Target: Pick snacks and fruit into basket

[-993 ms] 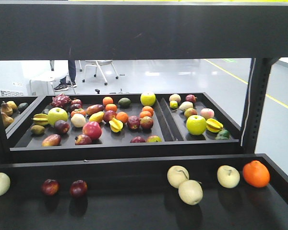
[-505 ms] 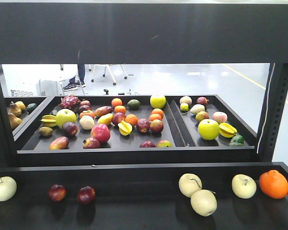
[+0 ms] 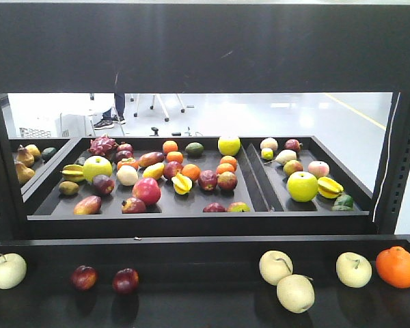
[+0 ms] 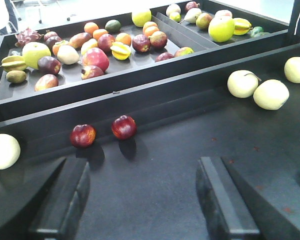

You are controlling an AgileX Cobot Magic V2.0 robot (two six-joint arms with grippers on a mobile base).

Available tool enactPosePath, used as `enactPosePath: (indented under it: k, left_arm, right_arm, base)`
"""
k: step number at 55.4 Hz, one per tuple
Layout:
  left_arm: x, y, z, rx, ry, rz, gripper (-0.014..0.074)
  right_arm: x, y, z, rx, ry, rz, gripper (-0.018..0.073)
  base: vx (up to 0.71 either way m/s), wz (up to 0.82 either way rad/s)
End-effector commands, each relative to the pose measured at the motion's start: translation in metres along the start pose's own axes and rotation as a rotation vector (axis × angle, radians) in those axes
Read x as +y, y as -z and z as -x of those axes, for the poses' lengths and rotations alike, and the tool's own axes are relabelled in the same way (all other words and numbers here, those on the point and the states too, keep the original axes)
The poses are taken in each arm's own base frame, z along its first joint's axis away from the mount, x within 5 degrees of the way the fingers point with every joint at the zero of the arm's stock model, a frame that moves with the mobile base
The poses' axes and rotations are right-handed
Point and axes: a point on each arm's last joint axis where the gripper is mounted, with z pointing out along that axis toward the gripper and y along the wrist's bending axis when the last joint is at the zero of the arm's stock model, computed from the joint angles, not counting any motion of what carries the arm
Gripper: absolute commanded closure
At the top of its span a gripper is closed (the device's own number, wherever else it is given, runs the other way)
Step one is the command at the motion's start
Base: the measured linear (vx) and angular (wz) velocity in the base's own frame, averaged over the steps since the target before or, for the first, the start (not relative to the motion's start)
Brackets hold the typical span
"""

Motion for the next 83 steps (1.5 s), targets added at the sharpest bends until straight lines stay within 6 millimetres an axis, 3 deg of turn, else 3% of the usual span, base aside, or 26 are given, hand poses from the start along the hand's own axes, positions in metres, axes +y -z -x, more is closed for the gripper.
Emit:
enactPosePath:
  k: [1, 69, 76, 83]
  left_arm:
    - [0.0041, 0.0015, 0.0139, -0.081, 0.012, 0.04, 0.0065]
    - [0.0023, 0.0013, 0.0112, -0.051, 0.013, 0.02, 0.0067]
    - [0.0004, 0.0012, 0.0083, -0.019, 0.013, 0.0, 0.0108]
    - [-0.0017, 0.0012, 0.0051, 0.016, 0.013, -0.024, 0.0224]
  right_arm:
    - [-0.0035, 0.0016, 0.0129, -0.062, -0.002, -0.038, 0.0062]
    - [-0.0035, 0.0016, 0.013, -0.065, -0.035, -0.037, 0.0083]
    - [-0.0035, 0.0016, 0.013, -0.064, -0.032, -0.037, 0.0143]
    - [-0.0035, 0.0016, 0.013, -0.064, -0.032, -0.037, 0.0234]
  base:
    - [0.0, 0.0]
    - [0.0, 0.0]
    - [0.0, 0.0]
    - [0.0, 0.0]
